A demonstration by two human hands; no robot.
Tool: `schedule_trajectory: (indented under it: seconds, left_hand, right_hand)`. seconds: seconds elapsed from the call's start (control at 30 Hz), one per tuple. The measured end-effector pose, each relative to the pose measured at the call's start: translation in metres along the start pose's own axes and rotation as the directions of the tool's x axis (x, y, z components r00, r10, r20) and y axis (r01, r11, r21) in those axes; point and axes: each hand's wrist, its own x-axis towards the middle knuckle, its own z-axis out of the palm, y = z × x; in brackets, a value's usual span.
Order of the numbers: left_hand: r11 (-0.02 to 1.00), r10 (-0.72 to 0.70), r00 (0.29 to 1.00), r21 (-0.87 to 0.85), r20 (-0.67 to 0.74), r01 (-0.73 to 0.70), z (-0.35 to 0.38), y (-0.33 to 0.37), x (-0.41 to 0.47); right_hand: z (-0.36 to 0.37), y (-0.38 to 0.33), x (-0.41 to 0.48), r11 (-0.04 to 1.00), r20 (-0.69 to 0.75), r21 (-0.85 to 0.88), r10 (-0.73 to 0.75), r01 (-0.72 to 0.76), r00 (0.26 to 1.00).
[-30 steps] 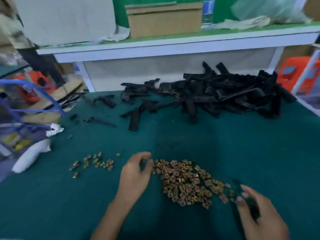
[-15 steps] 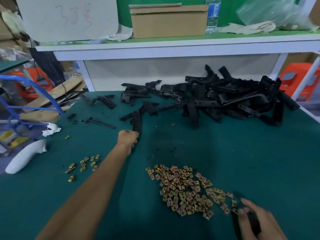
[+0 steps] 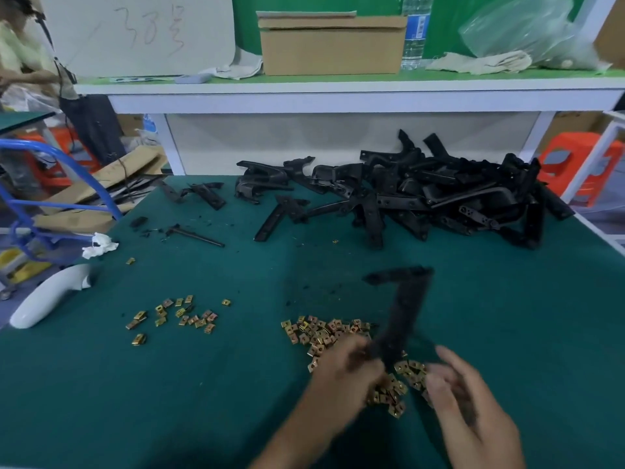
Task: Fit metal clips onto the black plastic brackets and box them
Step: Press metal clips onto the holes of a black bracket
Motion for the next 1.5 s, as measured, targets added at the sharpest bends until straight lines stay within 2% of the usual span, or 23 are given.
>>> schedule_trajectory:
  seconds: [0.1,0.2,0.3,0.4,0.47,0.53,0.6,0.67,0.7,0.8,0.87,0.97,1.1,1.17,1.27,1.4,1.47,1.5]
  left_hand:
    - [0.999,0.02,0.99,0.038,0.142,-0.026,0.031,-0.004,-0.018]
    - [0.98,0.08,0.986,0.171,0.147,-0.105,0.038,-0.003,-0.022]
    - [0.921,0.137,0.973,0.337,0.185,-0.194,0.034,-0.003,-0.022]
    - [0.821,0.201,0.956,0.496,0.212,-0.282,0.023,-0.011,-0.019]
    - [0.713,0.278,0.952,0.637,0.127,-0.293,0.005,-0.019,-0.01]
    - [0.626,0.368,0.929,0.746,-0.026,-0.228,-0.018,-0.023,0.006]
    - [0.615,0.423,0.881,0.781,-0.212,-0.107,-0.043,-0.022,0.021]
    - [0.577,0.469,0.831,0.816,-0.3,-0.031,-0.064,-0.02,0.033]
    - [0.54,0.461,0.834,0.841,-0.303,0.007,-0.072,-0.021,0.038]
    - [0.47,0.293,0.911,0.873,-0.291,0.128,-0.08,-0.026,0.046]
    - [0.504,0.262,0.933,0.86,-0.246,0.085,-0.075,-0.03,0.049]
    - [0.619,0.294,0.93,0.786,-0.221,-0.009,-0.067,-0.027,0.053]
    - [0.686,0.334,0.904,0.727,-0.268,-0.038,-0.067,-0.019,0.056]
    - [0.753,0.34,0.887,0.655,-0.313,-0.058,-0.069,-0.015,0.055]
    - [0.844,0.307,0.884,0.53,-0.353,-0.082,-0.073,-0.011,0.05]
    - [0.904,0.256,0.887,0.42,-0.384,-0.079,-0.076,-0.012,0.042]
    - [0.956,0.191,0.883,0.286,-0.428,-0.069,-0.077,-0.014,0.039]
    - [0.987,0.127,0.886,0.143,-0.445,-0.07,-0.077,-0.015,0.038]
  right_hand:
    - [0.004,-0.012,0.006,0.987,0.081,0.147,0.055,-0.067,0.995]
    - [0.002,-0.015,0.01,0.962,0.145,0.243,0.094,-0.127,0.985]
    - [0.003,-0.012,0.009,0.961,0.271,0.228,0.091,-0.156,0.958]
    - [0.004,-0.003,0.006,0.977,0.196,0.191,0.057,-0.095,0.979]
    - [0.002,0.004,0.006,0.987,0.124,0.15,0.043,-0.061,0.991]
    - [0.002,0.01,0.005,0.996,0.112,0.081,0.036,-0.045,0.993]
    - [0.004,0.012,0.003,0.998,0.109,0.034,0.043,-0.047,0.993]
    - [0.007,0.01,0.0,0.998,0.106,-0.002,0.059,-0.059,0.993]
    - [0.009,0.011,-0.001,0.998,0.108,-0.017,0.054,-0.053,0.993]
    - [0.01,0.016,-0.003,0.999,0.103,-0.05,0.01,-0.005,0.995]
    - [0.01,0.019,-0.003,0.998,0.093,-0.062,-0.02,0.026,0.995]
    - [0.011,0.02,-0.003,0.995,0.09,-0.077,-0.05,0.057,0.995]
    - [0.011,0.02,-0.004,0.99,0.076,-0.095,-0.096,0.103,0.992]
    - [0.012,0.022,-0.004,0.988,0.074,-0.1,-0.113,0.12,0.991]
    - [0.012,0.025,-0.004,0.984,0.083,-0.12,-0.121,0.13,0.989]
    - [0.013,0.028,-0.004,0.978,0.091,-0.155,-0.128,0.141,0.988]
    - [0.013,0.029,-0.004,0.975,0.089,-0.165,-0.133,0.147,0.987]
    - [0.012,0.03,-0.005,0.974,0.088,-0.17,-0.137,0.15,0.987]
